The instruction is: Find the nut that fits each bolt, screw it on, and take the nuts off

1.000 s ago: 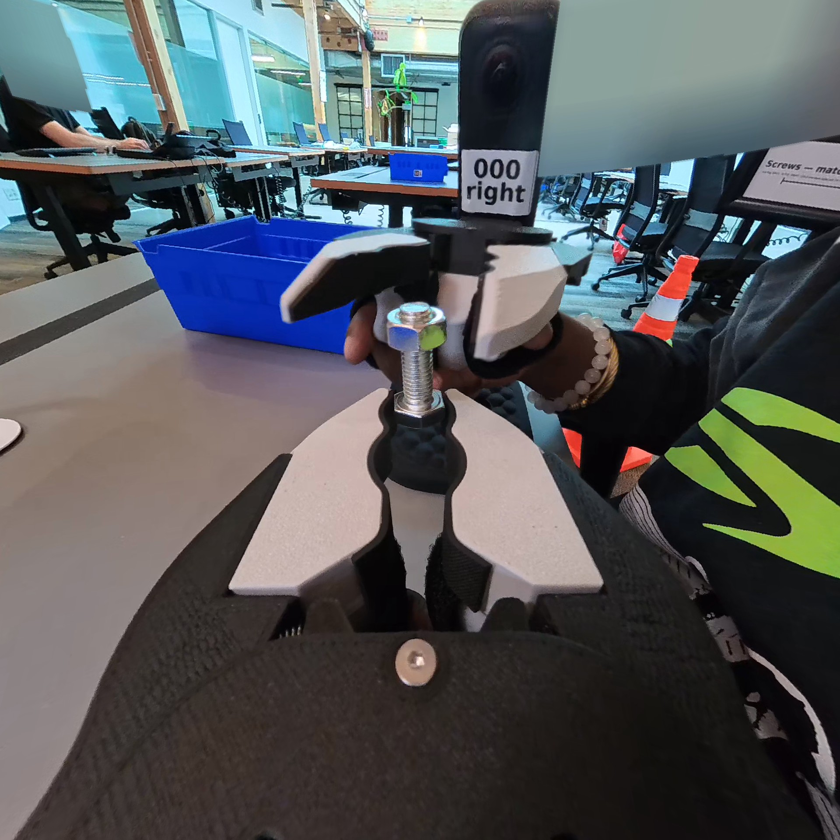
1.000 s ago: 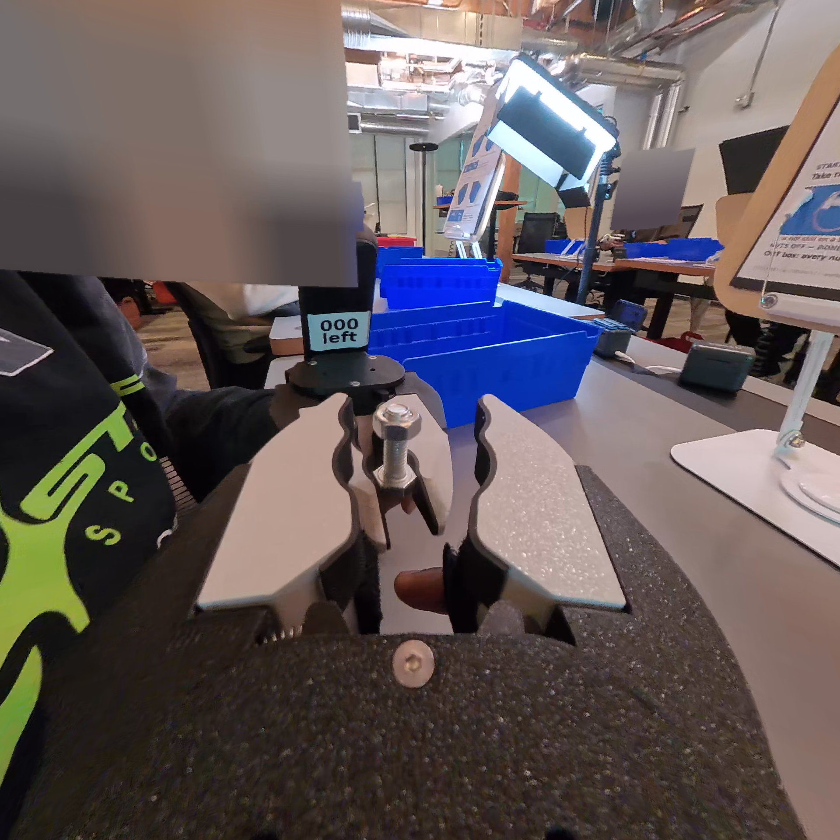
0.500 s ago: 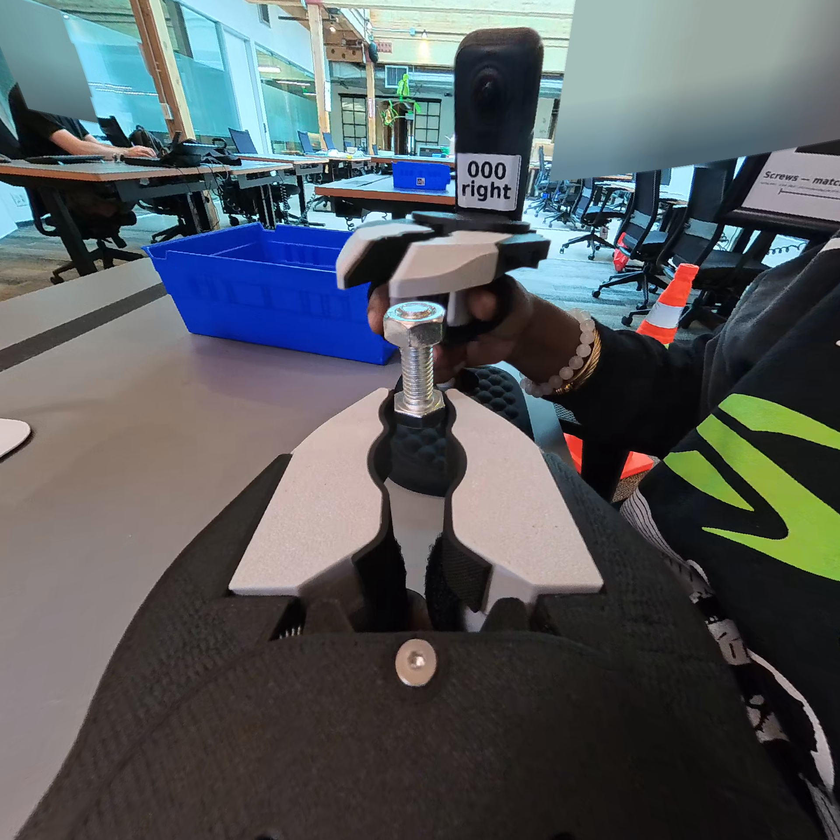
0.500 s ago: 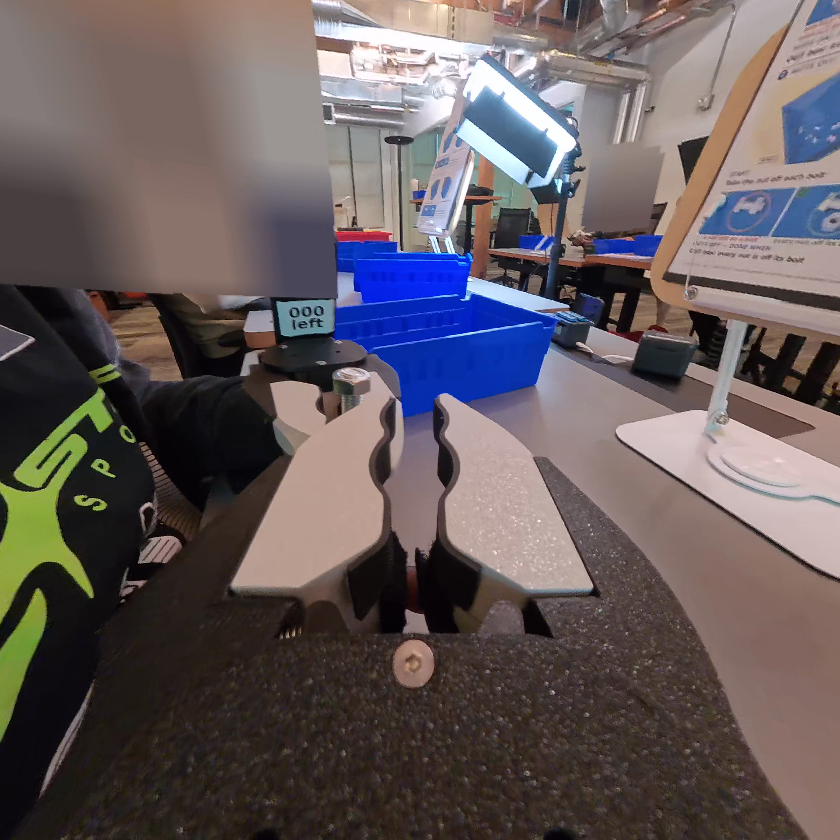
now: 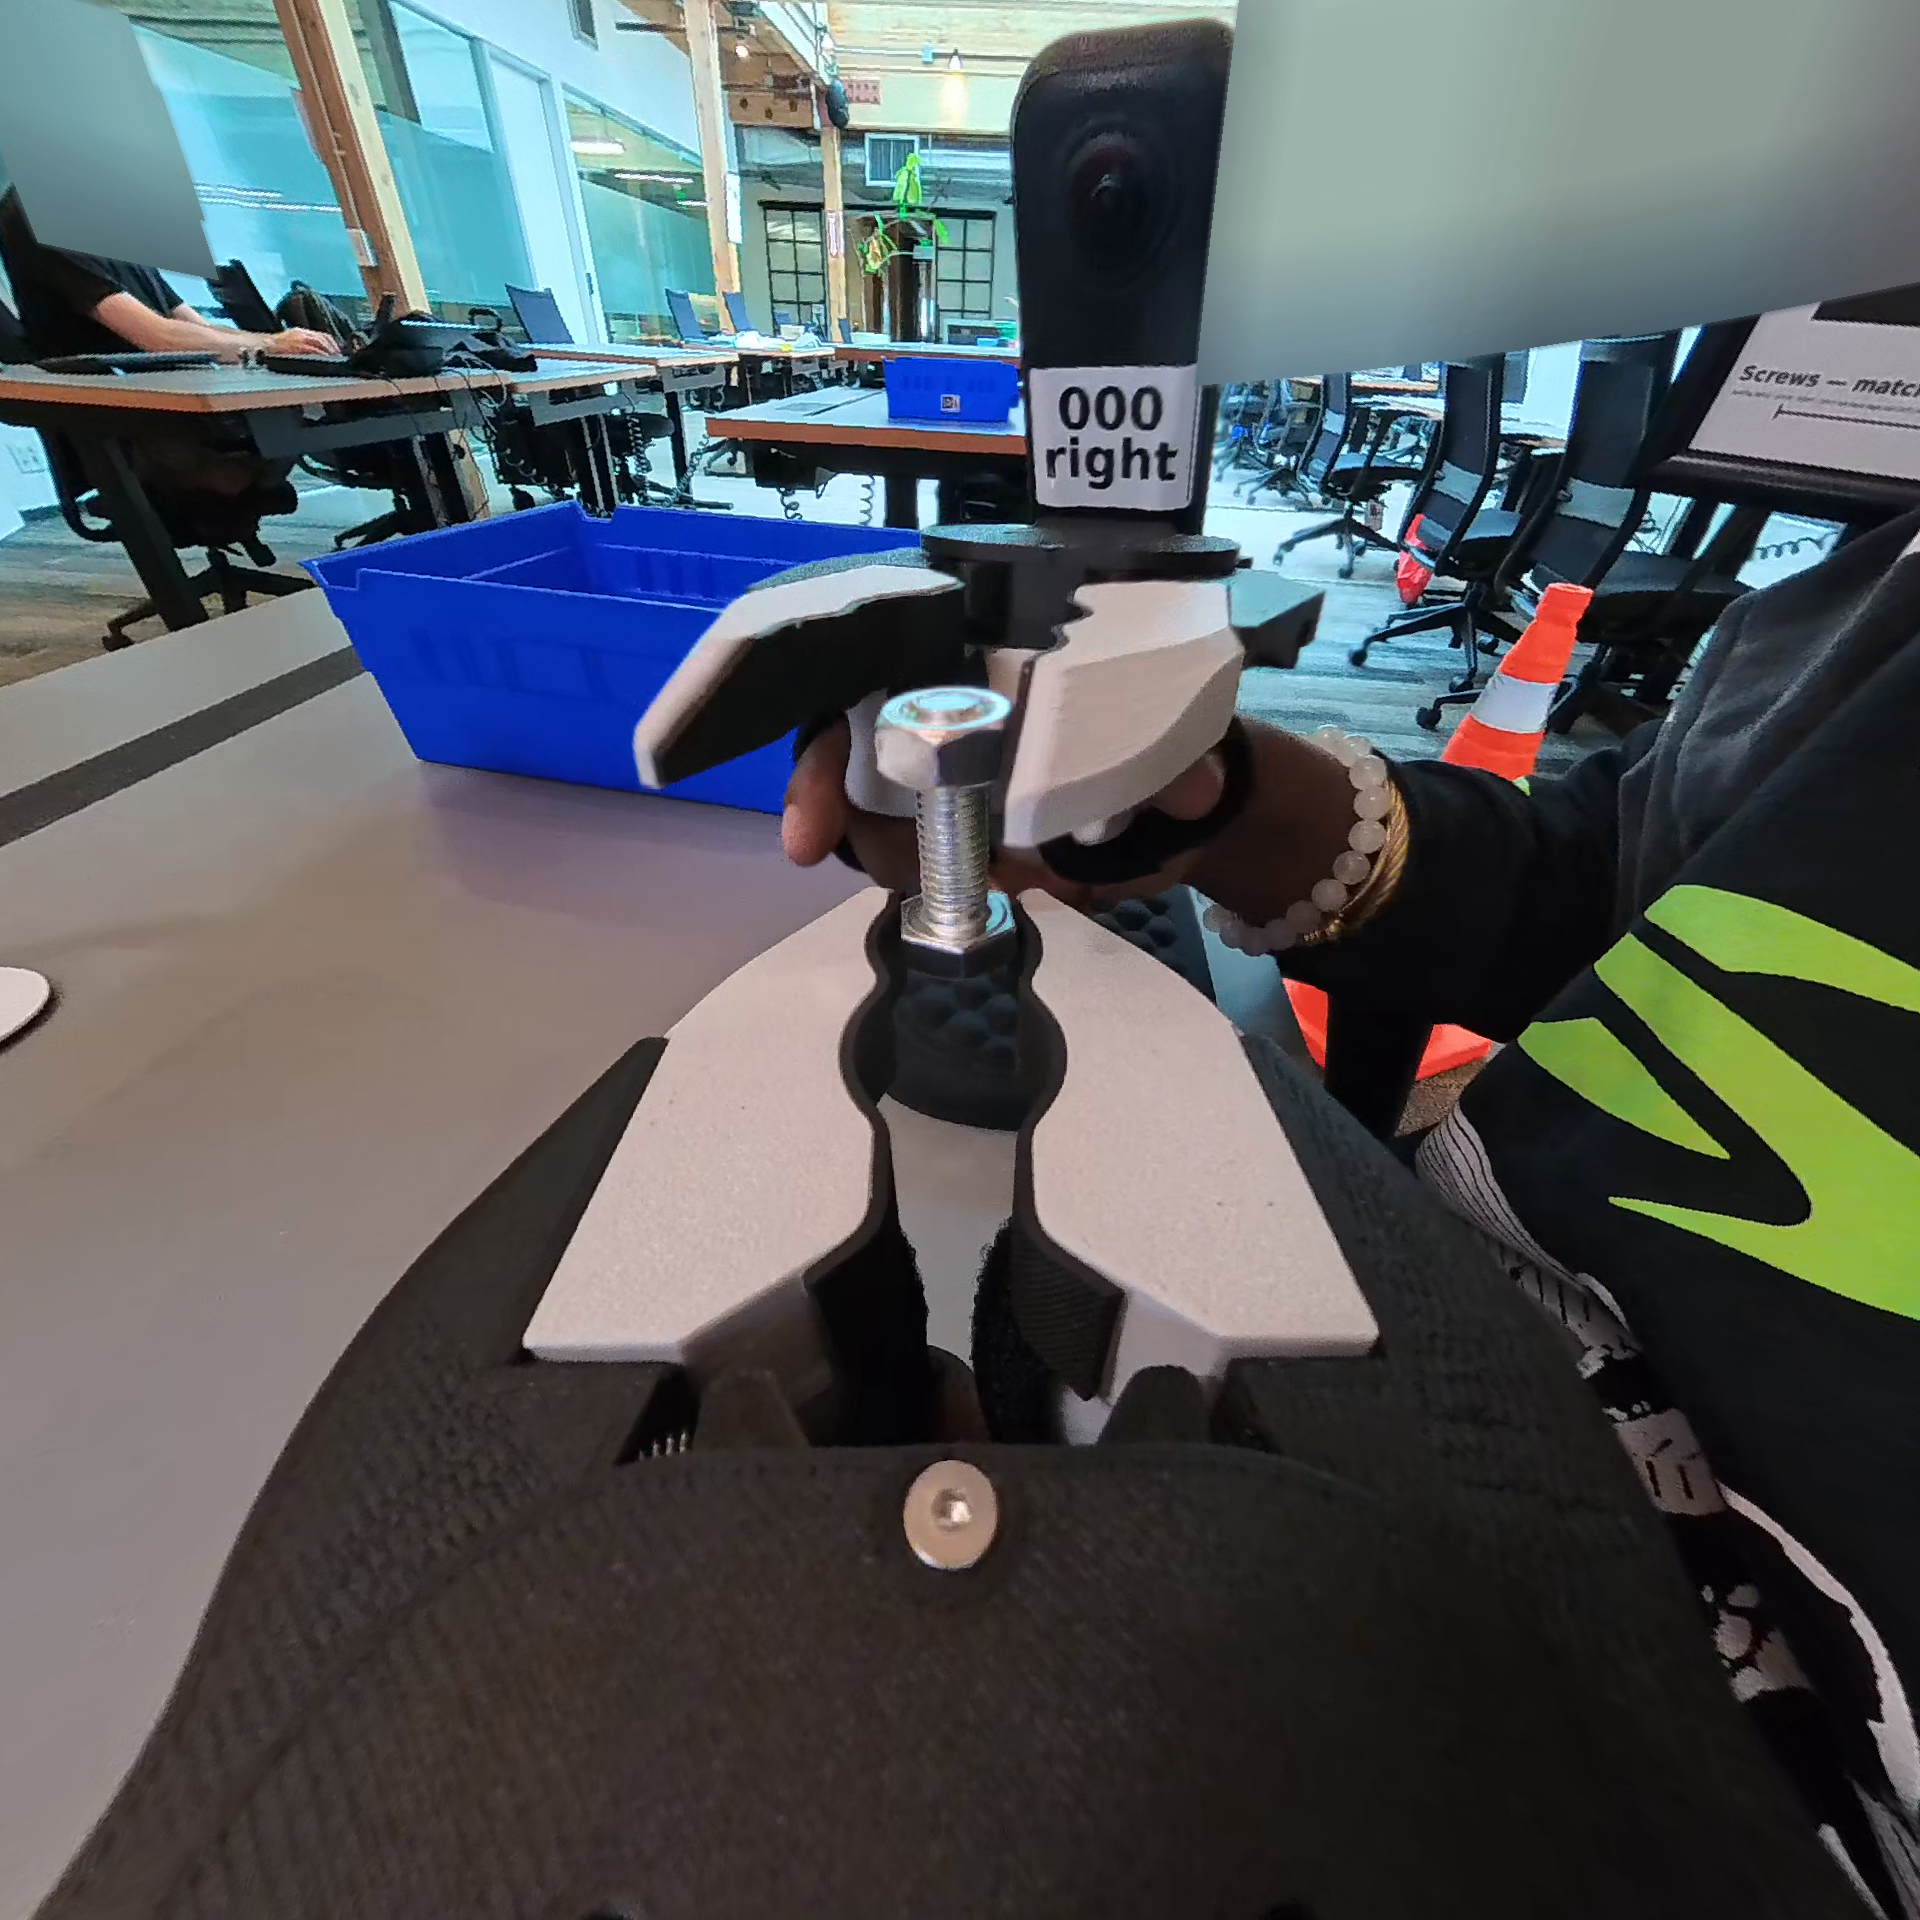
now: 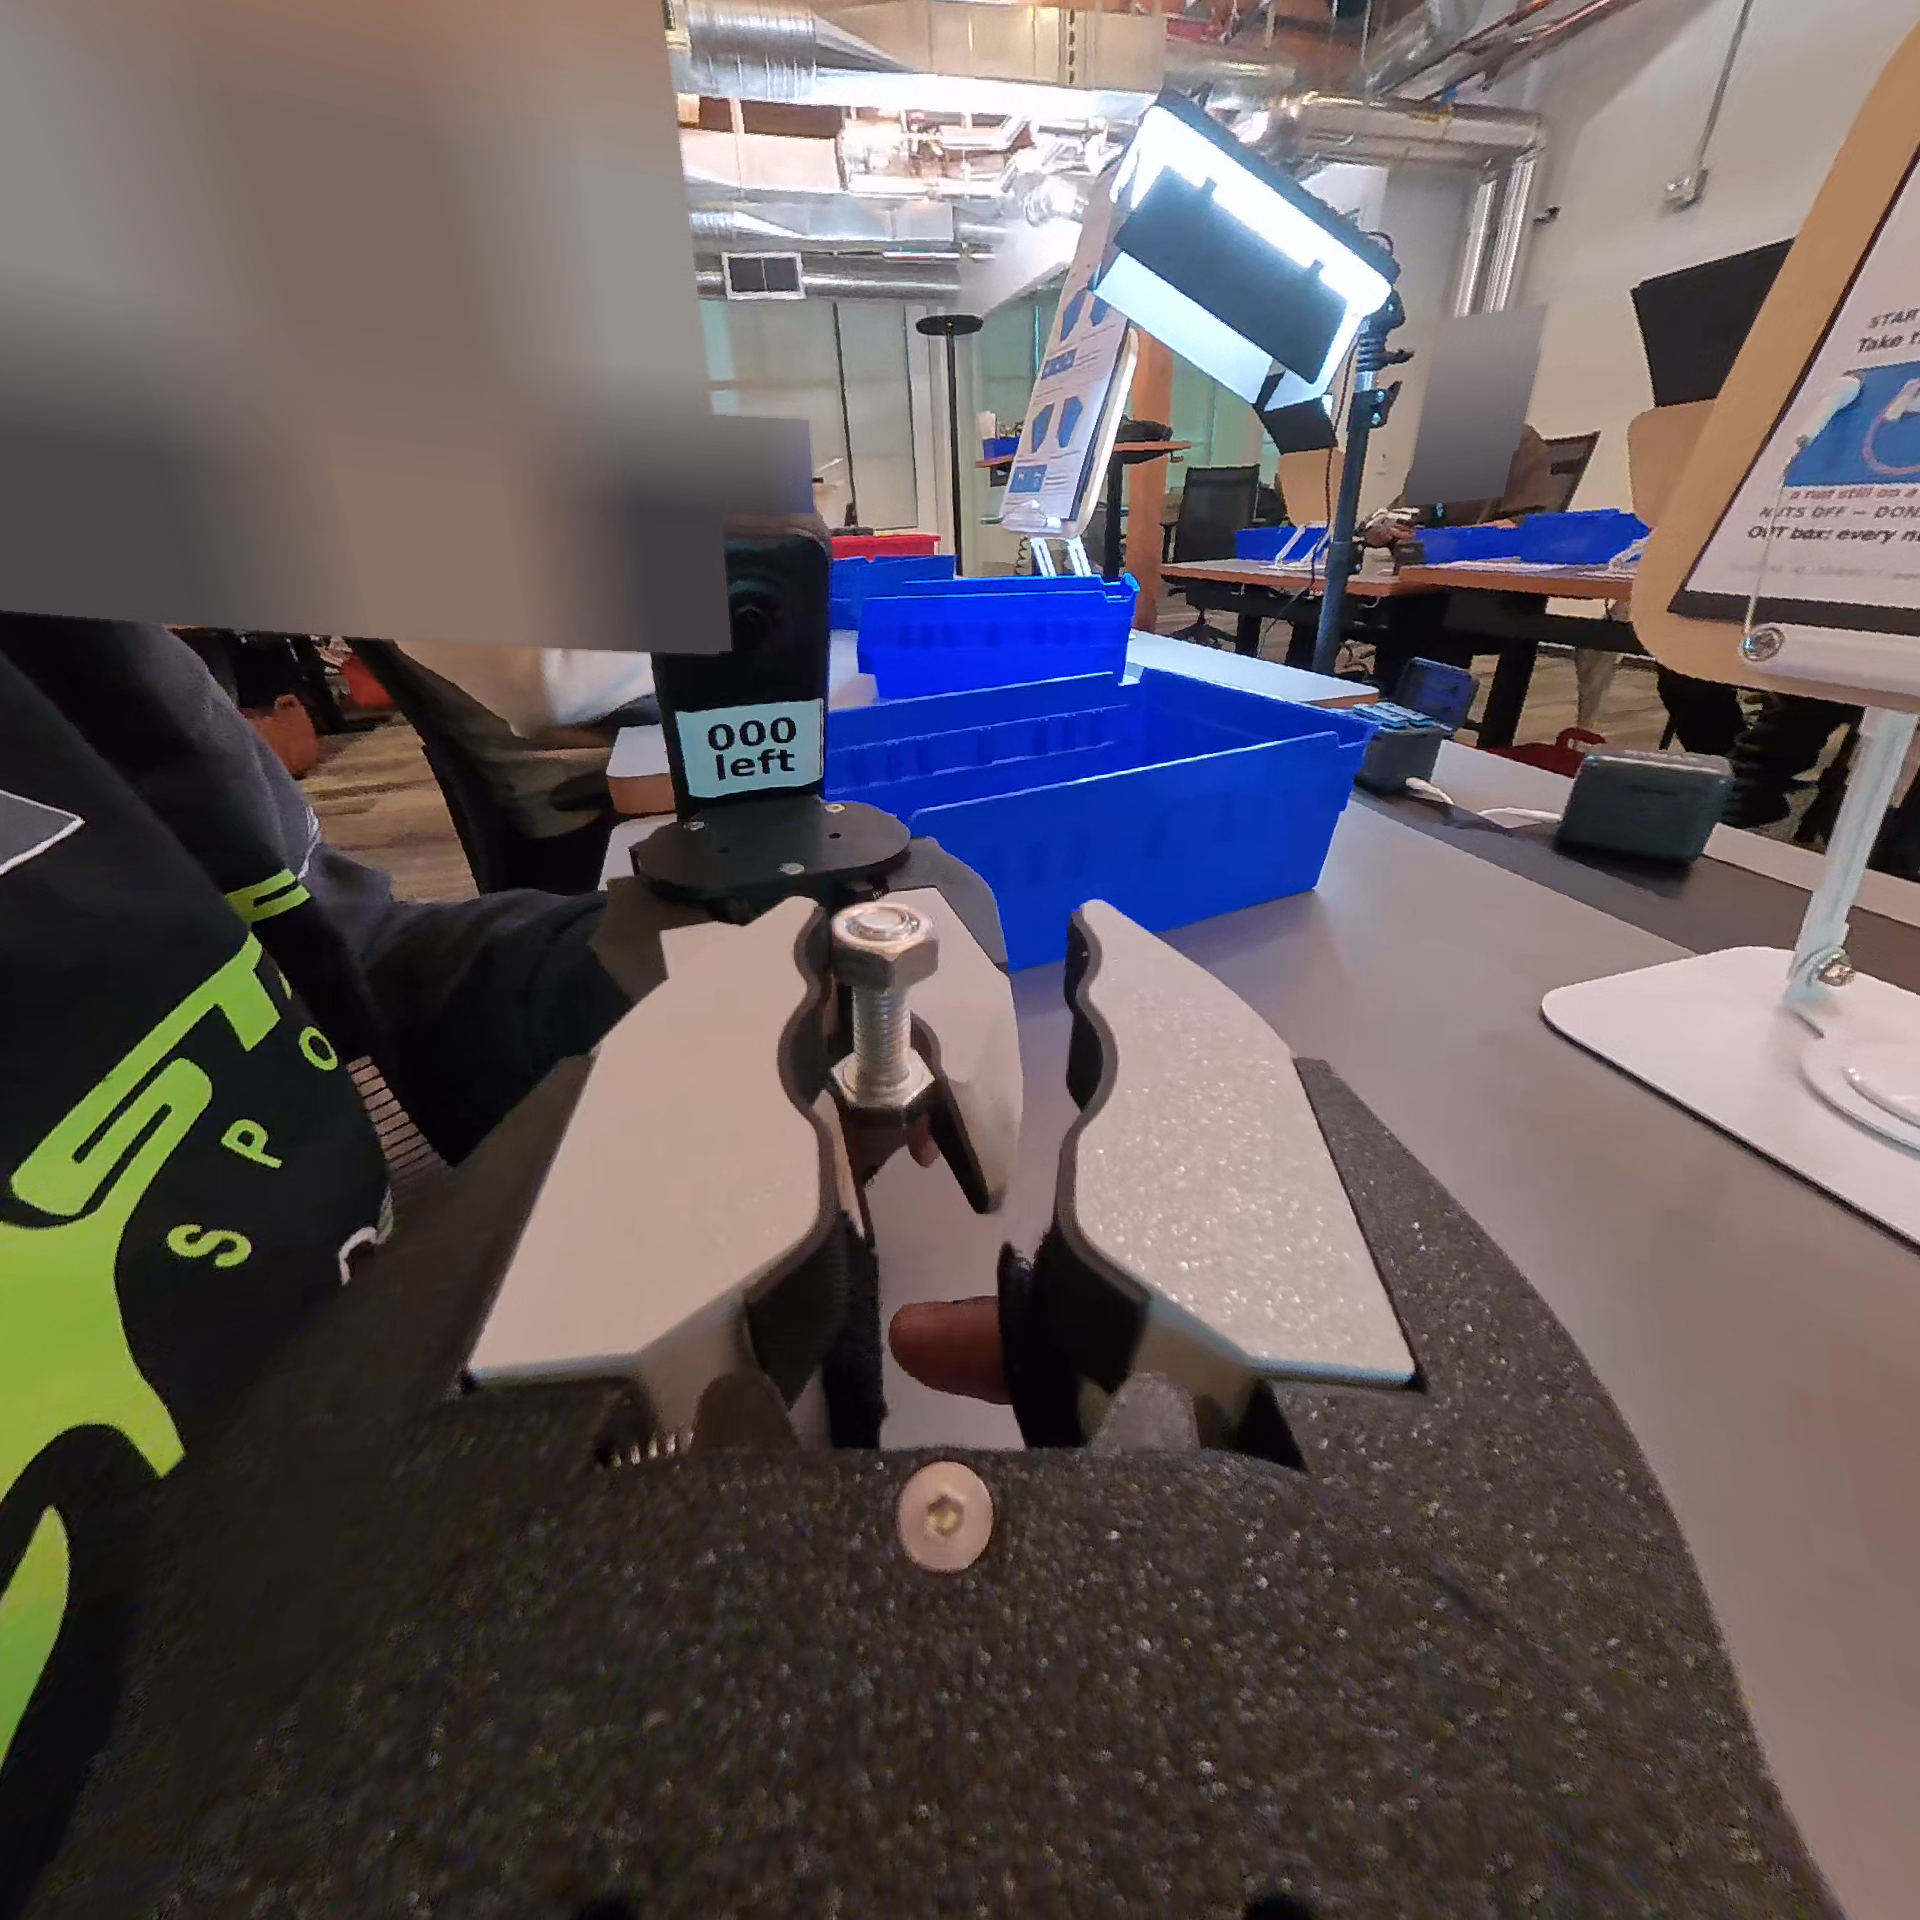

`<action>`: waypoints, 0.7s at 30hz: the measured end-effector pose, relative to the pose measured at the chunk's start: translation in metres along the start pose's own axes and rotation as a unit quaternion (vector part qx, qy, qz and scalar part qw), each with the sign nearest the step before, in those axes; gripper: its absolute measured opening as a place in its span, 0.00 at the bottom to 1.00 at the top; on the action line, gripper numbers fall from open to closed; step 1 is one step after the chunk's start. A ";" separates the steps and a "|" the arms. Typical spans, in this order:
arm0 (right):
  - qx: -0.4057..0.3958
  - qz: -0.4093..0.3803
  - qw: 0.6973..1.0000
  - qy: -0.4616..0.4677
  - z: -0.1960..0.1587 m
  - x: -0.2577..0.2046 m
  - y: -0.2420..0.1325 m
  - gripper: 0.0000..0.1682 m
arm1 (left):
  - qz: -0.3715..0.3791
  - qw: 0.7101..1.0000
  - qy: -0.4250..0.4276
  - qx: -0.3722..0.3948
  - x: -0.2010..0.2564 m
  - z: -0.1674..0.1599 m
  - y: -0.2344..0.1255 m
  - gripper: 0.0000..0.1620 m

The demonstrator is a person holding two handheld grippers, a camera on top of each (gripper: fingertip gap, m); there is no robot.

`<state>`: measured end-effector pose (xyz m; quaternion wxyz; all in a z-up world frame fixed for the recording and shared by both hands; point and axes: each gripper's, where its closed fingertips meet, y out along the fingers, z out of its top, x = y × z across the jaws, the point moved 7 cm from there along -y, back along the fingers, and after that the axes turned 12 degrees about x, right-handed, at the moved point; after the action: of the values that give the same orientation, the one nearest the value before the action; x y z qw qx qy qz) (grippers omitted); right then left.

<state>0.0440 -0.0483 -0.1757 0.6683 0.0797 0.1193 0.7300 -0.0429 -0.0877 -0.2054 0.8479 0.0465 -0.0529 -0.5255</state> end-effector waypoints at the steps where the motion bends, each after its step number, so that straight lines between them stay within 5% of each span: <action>1: -0.001 0.005 1.000 -0.001 0.002 0.001 -0.003 0.26 | 0.001 1.000 0.000 0.000 0.000 0.000 0.000 0.11; 10: 0.003 0.005 1.000 -0.025 0.014 0.014 -0.030 0.10 | 0.001 1.000 -0.002 0.001 -0.001 0.001 -0.001 0.11; 16: 0.007 0.014 1.000 -0.010 0.009 0.003 -0.012 0.33 | 0.001 1.000 0.000 -0.005 0.000 -0.001 0.000 0.11; 21: -0.009 0.004 1.000 -0.018 0.001 -0.001 -0.001 0.34 | -0.004 1.000 0.001 -0.006 0.001 -0.002 0.001 0.11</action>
<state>0.0453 -0.0491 -0.1748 0.6677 0.0874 0.1006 0.7324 -0.0414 -0.0883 -0.2072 0.8462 0.0418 -0.0484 -0.5290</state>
